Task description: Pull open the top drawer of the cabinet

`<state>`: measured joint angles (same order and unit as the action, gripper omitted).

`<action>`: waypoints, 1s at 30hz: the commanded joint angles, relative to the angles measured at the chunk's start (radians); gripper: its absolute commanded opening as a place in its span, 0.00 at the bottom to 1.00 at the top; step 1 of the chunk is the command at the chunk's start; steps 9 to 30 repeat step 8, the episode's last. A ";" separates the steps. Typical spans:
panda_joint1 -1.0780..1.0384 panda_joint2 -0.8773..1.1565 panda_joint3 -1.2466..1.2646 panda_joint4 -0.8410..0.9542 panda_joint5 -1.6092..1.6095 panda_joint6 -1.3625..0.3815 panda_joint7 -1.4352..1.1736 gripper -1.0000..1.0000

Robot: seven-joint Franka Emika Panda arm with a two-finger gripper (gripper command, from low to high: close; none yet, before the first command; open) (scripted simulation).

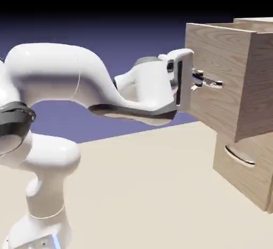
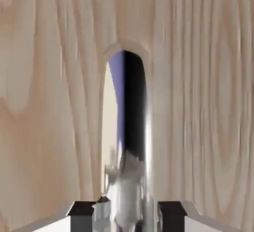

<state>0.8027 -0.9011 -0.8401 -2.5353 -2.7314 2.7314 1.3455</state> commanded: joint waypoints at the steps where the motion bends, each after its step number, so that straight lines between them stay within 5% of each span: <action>1: -0.036 -0.026 0.025 -0.029 0.011 0.008 -0.011 0.00; 8: -0.244 -0.007 0.195 -0.076 -0.060 0.085 0.178 0.00; 30: -0.244 -0.007 0.195 -0.076 -0.060 0.085 0.178 0.00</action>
